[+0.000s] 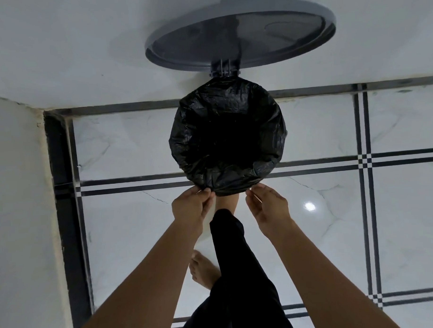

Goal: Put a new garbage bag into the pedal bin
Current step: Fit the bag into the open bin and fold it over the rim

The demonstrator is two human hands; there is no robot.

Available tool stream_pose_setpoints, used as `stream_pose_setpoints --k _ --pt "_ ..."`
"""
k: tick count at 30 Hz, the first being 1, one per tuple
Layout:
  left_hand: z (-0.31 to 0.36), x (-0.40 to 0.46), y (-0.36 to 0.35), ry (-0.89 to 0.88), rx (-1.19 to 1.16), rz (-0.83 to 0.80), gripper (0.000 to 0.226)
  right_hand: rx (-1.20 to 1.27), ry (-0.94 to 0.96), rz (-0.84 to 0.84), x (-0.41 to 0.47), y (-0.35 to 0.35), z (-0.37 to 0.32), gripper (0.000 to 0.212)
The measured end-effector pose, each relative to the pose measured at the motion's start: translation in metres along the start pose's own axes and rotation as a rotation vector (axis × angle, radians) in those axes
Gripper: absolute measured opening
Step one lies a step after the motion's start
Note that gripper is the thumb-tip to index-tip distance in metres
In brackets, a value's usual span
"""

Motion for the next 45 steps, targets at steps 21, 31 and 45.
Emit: stream_pose_setpoints --k 21,31,45 --pt "0.005 0.028 -0.003 0.208 -0.097 -0.154 0.023 0.077 -0.084 -0.067 0.023 0.002 0.005 0.018" --pt "0.012 0.042 0.007 0.164 -0.172 -0.066 0.015 0.315 -0.135 -0.105 0.022 -0.007 0.001 0.015" --pt "0.037 0.049 0.007 0.019 -0.144 -0.093 0.016 0.401 -0.154 -0.139 0.038 -0.008 -0.007 0.029"
Point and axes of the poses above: each hand's wrist, its own x-axis towards the middle knuckle, its own y-axis out of the back of the hand, z = x × y, the point moved 3 cm from there along x, towards the middle knuckle, and after that the axes turned 1 degree about -x, right-handed, at the moved point
